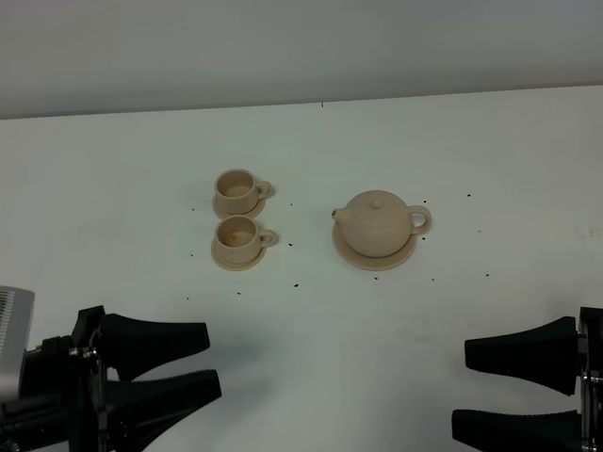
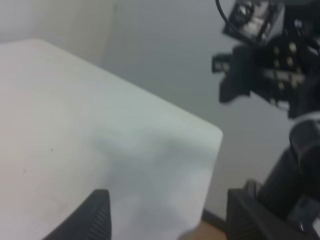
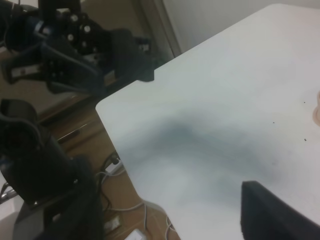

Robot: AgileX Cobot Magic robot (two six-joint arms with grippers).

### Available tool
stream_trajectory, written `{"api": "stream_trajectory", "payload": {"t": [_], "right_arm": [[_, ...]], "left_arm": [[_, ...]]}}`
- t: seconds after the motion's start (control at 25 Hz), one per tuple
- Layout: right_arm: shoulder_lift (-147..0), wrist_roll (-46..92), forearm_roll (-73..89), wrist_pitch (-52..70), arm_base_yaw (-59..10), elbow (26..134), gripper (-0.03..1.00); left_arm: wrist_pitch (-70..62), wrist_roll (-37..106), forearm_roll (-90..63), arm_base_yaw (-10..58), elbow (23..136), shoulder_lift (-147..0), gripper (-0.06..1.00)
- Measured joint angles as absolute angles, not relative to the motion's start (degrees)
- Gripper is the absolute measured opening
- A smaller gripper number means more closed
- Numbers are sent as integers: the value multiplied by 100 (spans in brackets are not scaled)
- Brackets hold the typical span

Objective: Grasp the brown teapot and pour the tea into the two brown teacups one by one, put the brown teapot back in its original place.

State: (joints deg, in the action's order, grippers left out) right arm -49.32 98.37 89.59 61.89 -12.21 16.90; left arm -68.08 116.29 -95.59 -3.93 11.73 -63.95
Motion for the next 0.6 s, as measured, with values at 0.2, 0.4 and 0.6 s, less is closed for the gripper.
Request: {"api": "stream_trajectory", "payload": {"t": [0.2, 0.4, 0.6], "right_arm": [[-4932, 9833, 8975, 6292, -1221, 1690, 58], [-4776, 9833, 8984, 6280, -1221, 1690, 58], [-4496, 9833, 8989, 6144, -1221, 1685, 58]], "left_arm": [[-6808, 11669, -9994, -393, 1182, -6216, 50], [-6787, 11669, -9969, -393, 1449, -5408, 49], [-5614, 10283, -9516, -393, 2167, -3848, 49]]}}
